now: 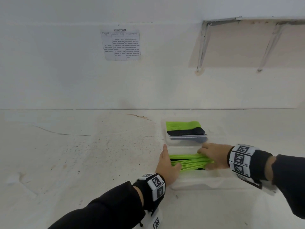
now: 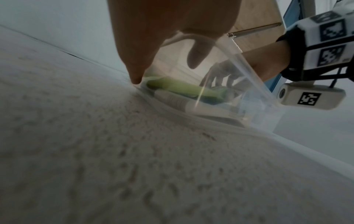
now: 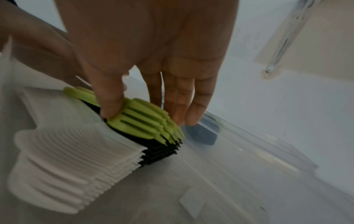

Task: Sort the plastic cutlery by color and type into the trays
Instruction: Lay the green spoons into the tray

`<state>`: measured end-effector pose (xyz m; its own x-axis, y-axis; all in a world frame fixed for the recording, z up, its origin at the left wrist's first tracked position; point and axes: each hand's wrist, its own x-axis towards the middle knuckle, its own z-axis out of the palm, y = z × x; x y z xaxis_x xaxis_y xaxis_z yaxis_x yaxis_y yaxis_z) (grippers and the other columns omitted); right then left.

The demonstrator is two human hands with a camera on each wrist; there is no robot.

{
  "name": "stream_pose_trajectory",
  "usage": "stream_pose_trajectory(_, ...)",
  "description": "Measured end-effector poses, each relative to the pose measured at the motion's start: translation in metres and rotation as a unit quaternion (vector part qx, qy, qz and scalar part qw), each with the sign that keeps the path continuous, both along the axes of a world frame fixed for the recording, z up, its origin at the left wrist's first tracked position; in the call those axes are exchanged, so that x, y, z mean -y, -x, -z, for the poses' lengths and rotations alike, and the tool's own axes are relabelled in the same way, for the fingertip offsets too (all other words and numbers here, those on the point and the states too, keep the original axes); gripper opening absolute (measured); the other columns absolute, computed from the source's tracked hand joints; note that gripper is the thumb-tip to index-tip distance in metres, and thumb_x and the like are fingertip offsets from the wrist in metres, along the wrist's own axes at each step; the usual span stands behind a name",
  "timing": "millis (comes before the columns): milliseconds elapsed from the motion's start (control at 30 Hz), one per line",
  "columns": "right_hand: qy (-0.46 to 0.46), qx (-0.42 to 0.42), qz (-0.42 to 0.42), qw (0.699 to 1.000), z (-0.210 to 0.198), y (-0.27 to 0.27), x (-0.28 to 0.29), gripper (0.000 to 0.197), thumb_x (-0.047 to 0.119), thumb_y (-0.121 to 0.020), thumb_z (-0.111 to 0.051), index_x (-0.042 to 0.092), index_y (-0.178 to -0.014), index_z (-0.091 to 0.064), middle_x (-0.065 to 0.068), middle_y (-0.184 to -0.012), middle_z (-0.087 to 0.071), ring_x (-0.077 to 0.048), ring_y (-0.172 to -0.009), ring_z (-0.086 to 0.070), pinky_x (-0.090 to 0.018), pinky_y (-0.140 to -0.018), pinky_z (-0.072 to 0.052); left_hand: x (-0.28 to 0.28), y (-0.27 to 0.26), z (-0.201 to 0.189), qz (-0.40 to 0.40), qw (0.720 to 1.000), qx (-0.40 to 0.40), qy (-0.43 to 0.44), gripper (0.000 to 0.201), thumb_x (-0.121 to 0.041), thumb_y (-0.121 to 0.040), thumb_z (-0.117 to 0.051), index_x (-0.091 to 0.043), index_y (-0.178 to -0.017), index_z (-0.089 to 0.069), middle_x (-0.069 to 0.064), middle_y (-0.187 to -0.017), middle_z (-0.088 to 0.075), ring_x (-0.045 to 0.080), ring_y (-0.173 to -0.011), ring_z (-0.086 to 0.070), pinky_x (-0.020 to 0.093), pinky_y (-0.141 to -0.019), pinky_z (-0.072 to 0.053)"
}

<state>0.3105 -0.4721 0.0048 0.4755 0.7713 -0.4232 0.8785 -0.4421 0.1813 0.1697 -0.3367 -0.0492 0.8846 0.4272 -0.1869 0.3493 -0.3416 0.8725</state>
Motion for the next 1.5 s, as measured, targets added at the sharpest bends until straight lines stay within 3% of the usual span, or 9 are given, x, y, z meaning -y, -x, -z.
stream_pose_trajectory(133, -0.005, 0.010, 0.016, 1.000, -0.007, 0.000, -0.007, 0.049, 0.039, -0.089, -0.054, 0.016, -0.130, -0.043, -0.003, -0.130, -0.042, -0.022, -0.117, -0.048, -0.031, -0.093, -0.042, 0.000, 0.000, 0.000, -0.003, 1.000, 0.003, 0.006, 0.083, -0.014, -0.091, -0.051, -0.014, -0.150, 0.007, 0.005, -0.156, -0.013, 0.017, -0.142, -0.018, 0.027, -0.114, -0.019)
stream_pose_trajectory(433, -0.004, 0.035, 0.069, 0.997, -0.005, 0.007, -0.013, 0.044, 0.039, -0.087, -0.053, 0.009, -0.119, -0.049, -0.007, -0.121, -0.048, -0.023, -0.108, -0.055, -0.031, -0.088, -0.045, 0.000, -0.001, 0.001, -0.003, 1.000, 0.006, 0.021, 0.082, -0.014, -0.091, -0.050, -0.014, -0.150, 0.007, 0.005, -0.155, -0.014, 0.017, -0.141, -0.019, 0.028, -0.114, -0.020)
stream_pose_trajectory(633, -0.008, 0.034, 0.080, 0.996, -0.005, 0.008, -0.016, 0.053, 0.043, -0.085, -0.058, 0.009, -0.125, -0.045, -0.008, -0.125, -0.045, -0.025, -0.112, -0.053, -0.031, -0.088, -0.044, -0.001, -0.001, 0.002, -0.004, 1.000, 0.010, 0.026, 0.082, -0.013, -0.091, -0.050, -0.014, -0.150, 0.007, 0.005, -0.156, -0.013, 0.017, -0.142, -0.017, 0.029, -0.116, -0.019)
stream_pose_trajectory(767, -0.032, 0.005, 0.091, 0.995, -0.009, 0.001, -0.012, 0.067, 0.045, -0.078, -0.068, 0.015, -0.132, -0.041, -0.004, -0.131, -0.045, -0.022, -0.120, -0.046, -0.031, -0.096, -0.043, -0.001, -0.001, 0.002, -0.001, 0.999, 0.010, 0.032, 0.082, -0.013, -0.091, -0.049, -0.015, -0.150, 0.008, 0.005, -0.157, -0.010, 0.017, -0.144, -0.013, 0.030, -0.117, -0.016)
stream_pose_trajectory(1033, -0.034, -0.011, 0.135, 0.990, -0.021, -0.013, 0.010, 0.067, 0.034, -0.077, -0.073, 0.017, -0.134, -0.042, -0.002, -0.132, -0.050, -0.018, -0.120, -0.049, -0.027, -0.098, -0.041, -0.003, 0.000, 0.003, 0.004, 0.999, 0.010, 0.035, 0.081, -0.014, -0.092, -0.049, -0.015, -0.150, 0.008, 0.004, -0.158, -0.006, 0.017, -0.145, -0.010, 0.035, -0.119, -0.014)
stream_pose_trajectory(1133, -0.042, -0.018, 0.130, 0.990, -0.018, -0.010, 0.015, 0.072, 0.039, -0.074, -0.074, 0.020, -0.134, -0.040, -0.001, -0.131, -0.047, -0.017, -0.121, -0.046, -0.026, -0.095, -0.040, -0.003, 0.000, 0.004, 0.005, 0.999, 0.008, 0.035, 0.081, -0.014, -0.092, -0.049, -0.015, -0.150, 0.008, 0.005, -0.158, -0.006, 0.017, -0.145, -0.009, 0.034, -0.119, -0.013)
stream_pose_trajectory(1367, -0.068, 0.012, 0.097, 0.993, -0.011, -0.001, 0.008, 0.047, 0.034, -0.084, -0.060, 0.019, -0.126, -0.045, -0.002, -0.128, -0.046, -0.019, -0.116, -0.048, -0.027, -0.091, -0.042, -0.002, -0.001, 0.005, 0.003, 0.999, 0.004, 0.033, 0.081, -0.015, -0.092, -0.049, -0.016, -0.150, 0.008, 0.003, -0.158, -0.007, 0.018, -0.145, -0.011, 0.034, -0.119, -0.014)
stream_pose_trajectory(1500, -0.058, 0.014, 0.090, 0.994, -0.008, 0.003, 0.009, 0.052, 0.036, -0.084, -0.060, 0.020, -0.129, -0.041, 0.001, -0.129, -0.042, -0.018, -0.113, -0.051, -0.027, -0.086, -0.043, -0.002, -0.001, 0.005, -0.002, 1.000, 0.005, 0.023, 0.083, -0.015, -0.090, -0.051, -0.016, -0.150, 0.007, 0.004, -0.158, -0.008, 0.017, -0.145, -0.011, 0.032, -0.119, -0.015)
